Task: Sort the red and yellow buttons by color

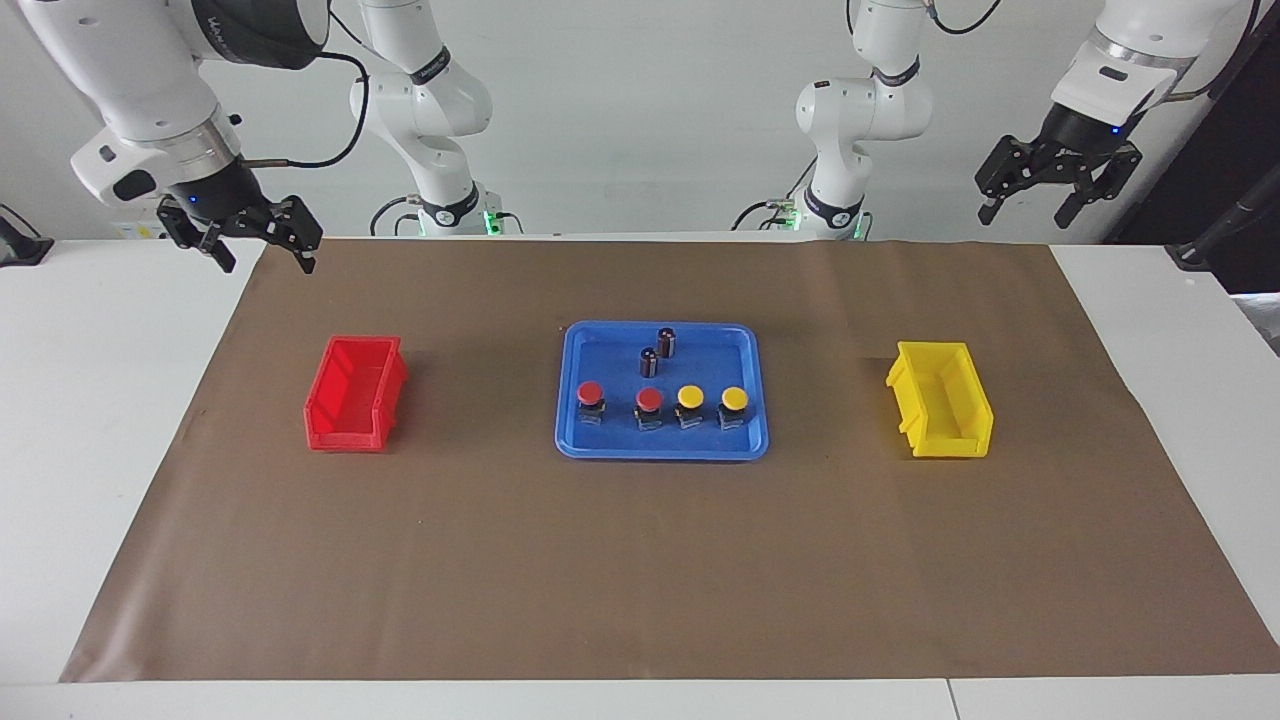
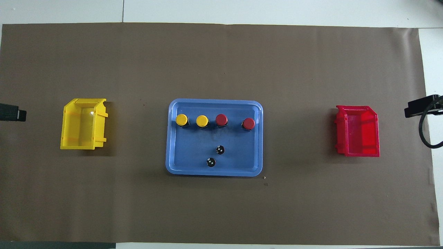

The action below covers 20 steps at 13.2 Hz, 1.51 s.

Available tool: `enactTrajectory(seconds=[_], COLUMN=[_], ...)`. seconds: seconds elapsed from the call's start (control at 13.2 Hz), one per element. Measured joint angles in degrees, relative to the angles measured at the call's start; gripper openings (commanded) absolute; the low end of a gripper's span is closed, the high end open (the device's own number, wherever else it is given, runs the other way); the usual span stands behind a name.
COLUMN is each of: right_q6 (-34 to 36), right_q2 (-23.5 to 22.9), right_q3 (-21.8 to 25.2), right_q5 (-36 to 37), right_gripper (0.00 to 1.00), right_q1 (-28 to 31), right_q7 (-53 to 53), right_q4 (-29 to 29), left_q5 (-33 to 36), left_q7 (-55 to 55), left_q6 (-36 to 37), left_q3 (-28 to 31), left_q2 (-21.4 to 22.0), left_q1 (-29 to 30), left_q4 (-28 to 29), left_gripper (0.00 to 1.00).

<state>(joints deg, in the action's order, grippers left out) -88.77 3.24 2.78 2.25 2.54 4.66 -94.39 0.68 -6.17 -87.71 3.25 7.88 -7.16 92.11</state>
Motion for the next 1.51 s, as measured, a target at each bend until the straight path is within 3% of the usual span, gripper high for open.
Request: enactTrajectory(seconds=[0.38,0.75,0.98,1.21,1.43,1.51], right_q6=[0.0,0.0,-2.1,-3.7,-4.8,-8.0], right_q2=[0.0,0.0,-0.3,-2.5,-10.0,-13.0], right_q3=[0.0,0.0,-1.1,-7.8,-16.4,-17.8], right_q5=[0.0,0.0,-4.0,-4.3,-2.7,-1.4], right_gripper=[1.0,1.0,1.0,1.0,1.0,1.0], right_q1=[-0.1,-0.1,-0.2,-0.5,-1.6,-4.0], right_q7=[0.0,0.0,-1.5,-8.4,-22.4,-27.2], right_q4=[0.0,-0.1,0.0,1.8,7.8,8.7], left_q5=[0.8,0.9,0.9,0.9,0.9,0.9], left_q7=[-1.5,-2.9,-2.9,-2.9,-2.9,-2.9], left_q6=[-2.3,-1.2,-0.4,-0.4,-0.4,-0.4], left_q3=[0.0,0.1,0.1,0.1,0.1,0.1], left_q2=[-3.5,-3.1,-2.8,-2.6,-2.5,-2.4], left_q1=[0.2,0.7,0.7,0.7,0.7,0.7], left_q4=[0.3,1.5,1.6,1.6,1.6,1.6], left_gripper=[1.0,1.0,1.0,1.0,1.0,1.0])
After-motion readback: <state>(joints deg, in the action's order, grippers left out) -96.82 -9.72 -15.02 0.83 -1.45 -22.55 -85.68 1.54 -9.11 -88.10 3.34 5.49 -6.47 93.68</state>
